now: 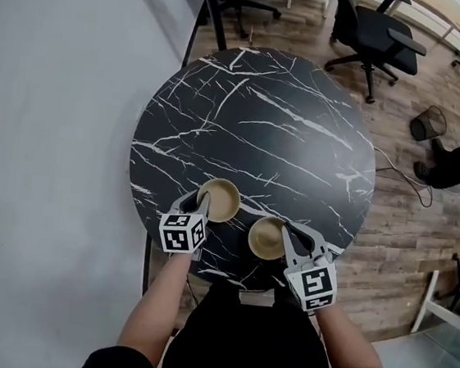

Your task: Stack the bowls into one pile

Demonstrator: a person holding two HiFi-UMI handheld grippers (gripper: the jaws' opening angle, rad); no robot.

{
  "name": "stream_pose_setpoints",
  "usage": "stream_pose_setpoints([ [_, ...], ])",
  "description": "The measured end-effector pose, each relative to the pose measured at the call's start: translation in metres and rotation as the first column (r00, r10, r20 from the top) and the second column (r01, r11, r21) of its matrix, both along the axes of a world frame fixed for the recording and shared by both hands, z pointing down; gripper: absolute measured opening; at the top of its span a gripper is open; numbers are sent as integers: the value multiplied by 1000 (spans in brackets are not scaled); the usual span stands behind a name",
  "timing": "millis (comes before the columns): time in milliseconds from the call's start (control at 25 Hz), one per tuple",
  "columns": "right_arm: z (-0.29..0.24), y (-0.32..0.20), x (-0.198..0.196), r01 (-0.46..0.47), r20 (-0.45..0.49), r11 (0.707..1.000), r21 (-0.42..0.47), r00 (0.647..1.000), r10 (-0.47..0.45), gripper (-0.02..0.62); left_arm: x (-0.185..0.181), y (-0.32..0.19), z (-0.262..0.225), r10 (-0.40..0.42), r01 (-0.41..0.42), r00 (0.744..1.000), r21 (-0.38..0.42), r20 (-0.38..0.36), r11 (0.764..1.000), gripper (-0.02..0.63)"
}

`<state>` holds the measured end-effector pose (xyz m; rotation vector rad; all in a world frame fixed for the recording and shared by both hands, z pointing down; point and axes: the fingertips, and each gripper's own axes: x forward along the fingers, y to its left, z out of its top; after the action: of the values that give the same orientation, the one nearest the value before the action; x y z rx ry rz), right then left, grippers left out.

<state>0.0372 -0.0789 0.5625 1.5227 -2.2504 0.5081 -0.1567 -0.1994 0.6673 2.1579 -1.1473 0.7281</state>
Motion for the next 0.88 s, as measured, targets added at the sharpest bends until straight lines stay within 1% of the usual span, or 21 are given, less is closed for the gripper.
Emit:
stream_pose_setpoints([
  [80,1,1,4,-18,1,1000,2,1000,18,8,2,-1,-3,-5,5,1000,13,-10,1000,46],
  [120,2,1,5,-22,2,1000,1,1000,22,8,2,-2,-3,-6,6,1000,18,-13,1000,40],
  [600,3,2,9,-31,7,1000,2,999,31,8,6,1,-12,-5,6,1000,43,-22,999,32],
  [880,1,6,17,-37,8,999,8,999,37,8,9,13,-28,-20,22,999,47,-51,999,32],
])
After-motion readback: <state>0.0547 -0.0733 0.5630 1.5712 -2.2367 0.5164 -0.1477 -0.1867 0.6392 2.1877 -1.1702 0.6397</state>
